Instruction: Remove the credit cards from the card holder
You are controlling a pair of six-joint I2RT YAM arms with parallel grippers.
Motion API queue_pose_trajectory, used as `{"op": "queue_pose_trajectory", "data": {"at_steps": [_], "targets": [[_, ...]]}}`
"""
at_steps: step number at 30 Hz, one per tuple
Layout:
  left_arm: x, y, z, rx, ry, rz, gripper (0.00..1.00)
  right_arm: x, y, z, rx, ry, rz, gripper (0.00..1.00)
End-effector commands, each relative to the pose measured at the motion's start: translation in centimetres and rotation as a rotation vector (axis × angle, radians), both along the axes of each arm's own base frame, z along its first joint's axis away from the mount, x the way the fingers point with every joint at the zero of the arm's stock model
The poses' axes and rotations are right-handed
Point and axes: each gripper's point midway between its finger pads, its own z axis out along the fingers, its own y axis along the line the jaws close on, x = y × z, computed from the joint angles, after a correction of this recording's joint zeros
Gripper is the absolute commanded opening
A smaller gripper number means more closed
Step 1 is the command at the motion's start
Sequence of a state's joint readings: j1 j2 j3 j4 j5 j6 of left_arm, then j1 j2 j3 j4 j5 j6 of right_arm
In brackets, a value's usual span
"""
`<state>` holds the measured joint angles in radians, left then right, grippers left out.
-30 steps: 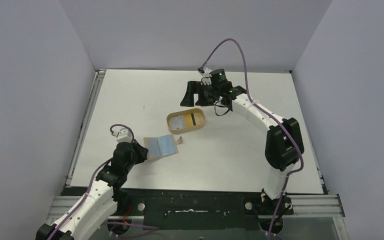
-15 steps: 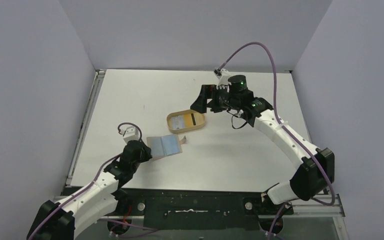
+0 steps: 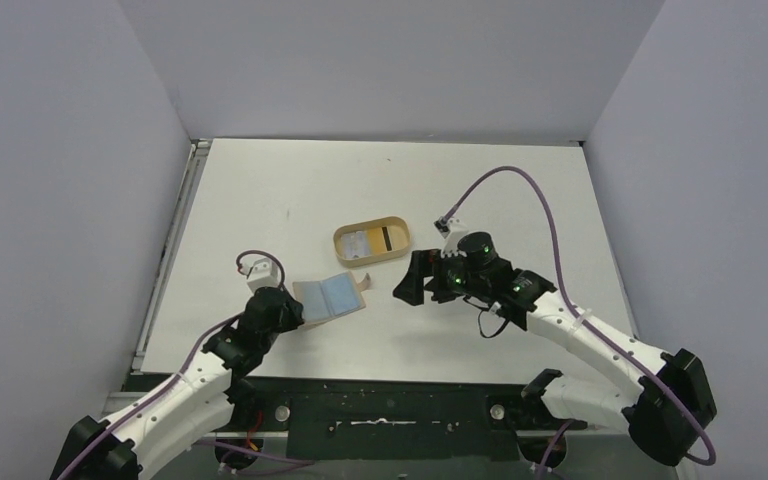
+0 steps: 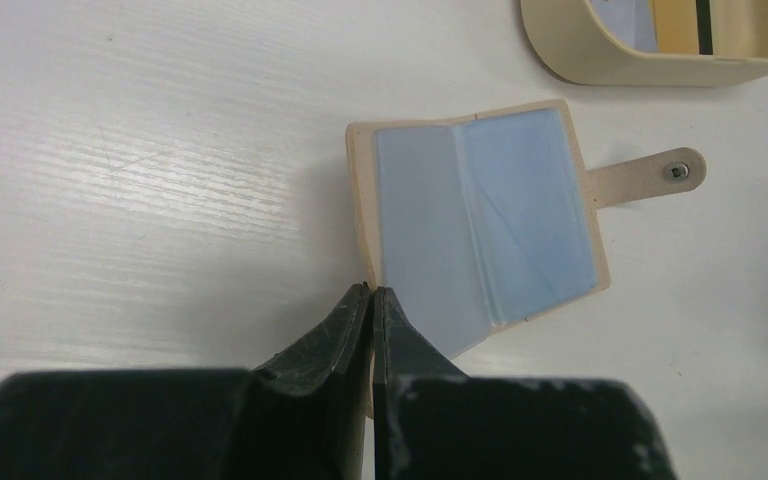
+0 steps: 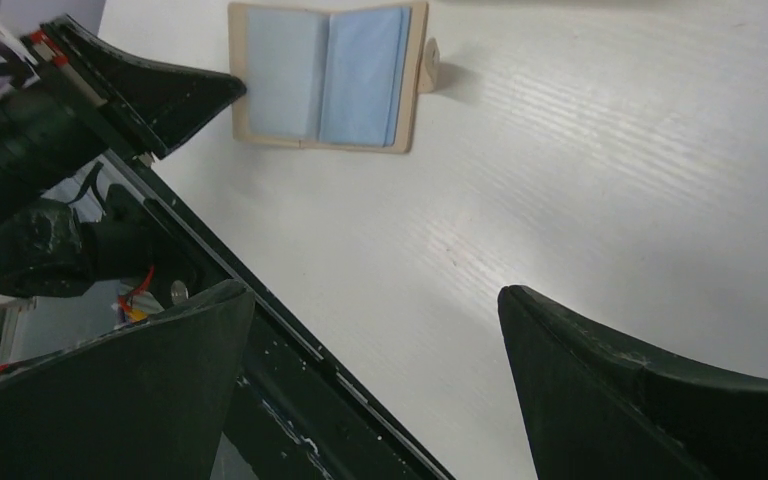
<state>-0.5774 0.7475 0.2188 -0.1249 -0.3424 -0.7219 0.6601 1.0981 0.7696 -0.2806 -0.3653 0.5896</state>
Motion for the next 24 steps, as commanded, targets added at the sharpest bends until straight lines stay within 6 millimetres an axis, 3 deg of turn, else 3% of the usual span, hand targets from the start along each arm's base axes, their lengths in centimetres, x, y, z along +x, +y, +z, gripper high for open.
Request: {"op": "queue_pose_trajectory", "data": {"at_steps": [1, 6, 16, 24], "targets": [[0.5, -1.8, 2.6, -0.052, -0.062, -0.079, 0.00, 0.6, 2.7, 1.3, 0.072, -0.090, -0.030, 1.00], [-0.4, -1.2, 2.6, -0.025, -0.085, -0.095, 0.00, 0.1, 4.4, -0.8, -0.010, -0.063, -0.015, 1.00], [-1.2, -1.0, 2.6, -0.039, -0.054, -0.083, 0.00, -0.5, 4.5, -4.6, -0.110, -0.035, -0.080, 1.00], [-1.8, -0.2, 1.7, -0.005, 0.000, -0.064, 0.00, 0.3, 6.0, -6.1, -0.150, -0.003, -0.099, 0.99]]}}
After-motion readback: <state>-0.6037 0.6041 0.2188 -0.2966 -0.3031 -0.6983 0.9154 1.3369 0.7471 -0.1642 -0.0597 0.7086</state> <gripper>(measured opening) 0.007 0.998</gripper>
